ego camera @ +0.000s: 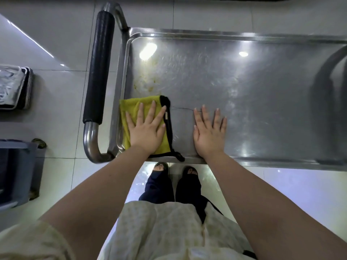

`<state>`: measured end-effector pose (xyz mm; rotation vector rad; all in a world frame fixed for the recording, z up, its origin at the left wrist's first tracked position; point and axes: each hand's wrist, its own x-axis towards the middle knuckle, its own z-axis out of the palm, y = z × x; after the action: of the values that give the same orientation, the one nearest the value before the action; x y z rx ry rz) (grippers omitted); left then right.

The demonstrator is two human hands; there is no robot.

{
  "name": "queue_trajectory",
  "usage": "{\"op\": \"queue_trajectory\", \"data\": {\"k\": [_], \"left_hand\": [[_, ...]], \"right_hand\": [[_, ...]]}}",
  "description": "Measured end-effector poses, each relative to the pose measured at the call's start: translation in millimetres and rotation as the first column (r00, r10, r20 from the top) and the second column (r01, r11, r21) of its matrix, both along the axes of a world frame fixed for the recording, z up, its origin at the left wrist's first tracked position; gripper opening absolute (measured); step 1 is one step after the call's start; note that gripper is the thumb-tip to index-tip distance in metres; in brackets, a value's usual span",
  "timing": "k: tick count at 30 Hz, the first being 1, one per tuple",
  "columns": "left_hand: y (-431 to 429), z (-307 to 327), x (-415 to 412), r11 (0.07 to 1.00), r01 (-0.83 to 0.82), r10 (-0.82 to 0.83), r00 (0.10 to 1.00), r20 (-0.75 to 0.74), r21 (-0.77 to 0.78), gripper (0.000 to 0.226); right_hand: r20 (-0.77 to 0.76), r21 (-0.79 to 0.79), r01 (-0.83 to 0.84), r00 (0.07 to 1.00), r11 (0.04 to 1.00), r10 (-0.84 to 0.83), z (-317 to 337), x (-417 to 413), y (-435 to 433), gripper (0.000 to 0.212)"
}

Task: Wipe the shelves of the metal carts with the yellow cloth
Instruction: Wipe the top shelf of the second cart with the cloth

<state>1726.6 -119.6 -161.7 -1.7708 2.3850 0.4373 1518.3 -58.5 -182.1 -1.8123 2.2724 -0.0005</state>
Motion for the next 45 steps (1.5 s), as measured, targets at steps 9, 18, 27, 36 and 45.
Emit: {"op": "queue_trajectory", "data": {"k": [9,18,27,36,45], "left_hand": [[27,0,-69,0.989,0.137,-0.137,0.991,-0.007,-0.054,0.058],[25,-4,-66,0.989,0.122,-0.123,0.992,-0.002,-0.078,0.059],[24,-3,-68,0.992,0.109,-0.108,0.994,0.015,-0.067,0.06],[4,-6,-69,0.984,0.167,-0.168,0.986,-0.004,-0.066,0.061],[-81,-7,-107,0.987,0.15,-0.152,0.988,-0.024,-0.065,0.062]], "right_hand": [[0.018,0.018,-0.044,0.999,0.999,0.043,2,-9,1,0.059],[-0.055,0.143,-0.058,0.996,0.988,0.067,14,-45,-70,0.069],[-0.048,0.121,-0.146,0.987,0.982,0.153,11,-65,-79,0.079],[-0.05,0.047,-0.177,0.983,0.983,0.179,4,-67,-83,0.079],[-0.064,0.06,-0.156,0.985,0.986,0.16,5,-70,-93,0.077]]}}
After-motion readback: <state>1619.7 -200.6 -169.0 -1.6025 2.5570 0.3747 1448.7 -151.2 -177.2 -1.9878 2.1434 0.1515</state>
